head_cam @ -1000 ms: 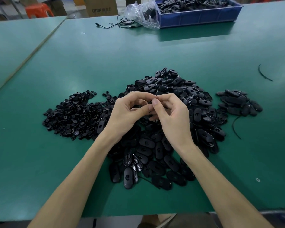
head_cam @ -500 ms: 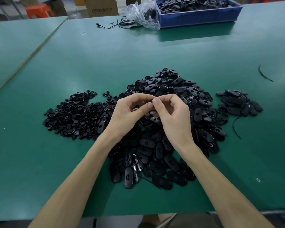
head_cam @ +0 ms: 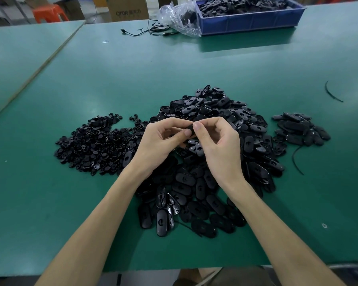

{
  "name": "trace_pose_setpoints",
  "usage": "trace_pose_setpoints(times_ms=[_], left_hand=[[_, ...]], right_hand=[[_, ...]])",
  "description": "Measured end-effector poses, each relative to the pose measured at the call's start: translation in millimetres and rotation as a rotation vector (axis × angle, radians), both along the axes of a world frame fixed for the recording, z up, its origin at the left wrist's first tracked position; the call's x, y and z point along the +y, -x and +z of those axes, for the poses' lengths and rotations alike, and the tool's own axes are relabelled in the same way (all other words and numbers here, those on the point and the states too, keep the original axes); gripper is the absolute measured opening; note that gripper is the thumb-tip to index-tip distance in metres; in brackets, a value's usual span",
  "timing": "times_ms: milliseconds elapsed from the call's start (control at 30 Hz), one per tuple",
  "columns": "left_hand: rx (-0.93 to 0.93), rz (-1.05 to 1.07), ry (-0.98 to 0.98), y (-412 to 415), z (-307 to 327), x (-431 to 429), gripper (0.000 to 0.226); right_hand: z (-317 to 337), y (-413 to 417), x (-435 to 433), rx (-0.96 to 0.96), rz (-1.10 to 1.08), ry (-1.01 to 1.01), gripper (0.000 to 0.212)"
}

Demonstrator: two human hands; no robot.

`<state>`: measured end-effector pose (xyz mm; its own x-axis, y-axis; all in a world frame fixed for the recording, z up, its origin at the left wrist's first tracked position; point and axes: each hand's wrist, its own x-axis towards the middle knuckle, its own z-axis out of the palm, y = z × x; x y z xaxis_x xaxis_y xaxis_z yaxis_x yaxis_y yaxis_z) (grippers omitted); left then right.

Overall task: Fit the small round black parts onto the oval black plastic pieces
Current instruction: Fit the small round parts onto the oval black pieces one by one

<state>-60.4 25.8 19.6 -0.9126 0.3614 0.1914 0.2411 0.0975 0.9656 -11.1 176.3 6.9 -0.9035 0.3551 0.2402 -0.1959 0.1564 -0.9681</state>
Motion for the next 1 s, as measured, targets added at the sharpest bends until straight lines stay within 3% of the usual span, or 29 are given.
trace_pose_setpoints(times_ms=[1000], left_hand=[[-0.111,-0.019,-0.045,-0.5,1.4,-1.6,0.011]], right_hand=[[2.8,-2.9,-2.9,0.032,0.065,0.013,0.008]])
